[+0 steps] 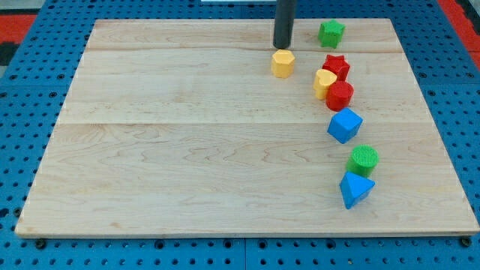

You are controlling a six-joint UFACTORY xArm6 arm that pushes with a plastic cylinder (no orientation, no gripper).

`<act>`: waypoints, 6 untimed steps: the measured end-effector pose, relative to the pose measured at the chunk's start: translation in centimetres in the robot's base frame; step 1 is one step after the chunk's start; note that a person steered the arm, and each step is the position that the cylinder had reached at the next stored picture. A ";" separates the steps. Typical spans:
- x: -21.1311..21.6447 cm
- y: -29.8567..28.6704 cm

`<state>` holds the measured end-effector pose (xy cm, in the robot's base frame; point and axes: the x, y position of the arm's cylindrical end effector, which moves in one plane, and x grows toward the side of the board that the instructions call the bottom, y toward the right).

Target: Place the yellow hexagon top left to the yellow heart

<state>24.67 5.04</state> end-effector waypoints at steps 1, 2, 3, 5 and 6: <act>2.4 -3.1; 4.3 3.5; 6.1 3.0; 7.4 0.5; 7.4 3.3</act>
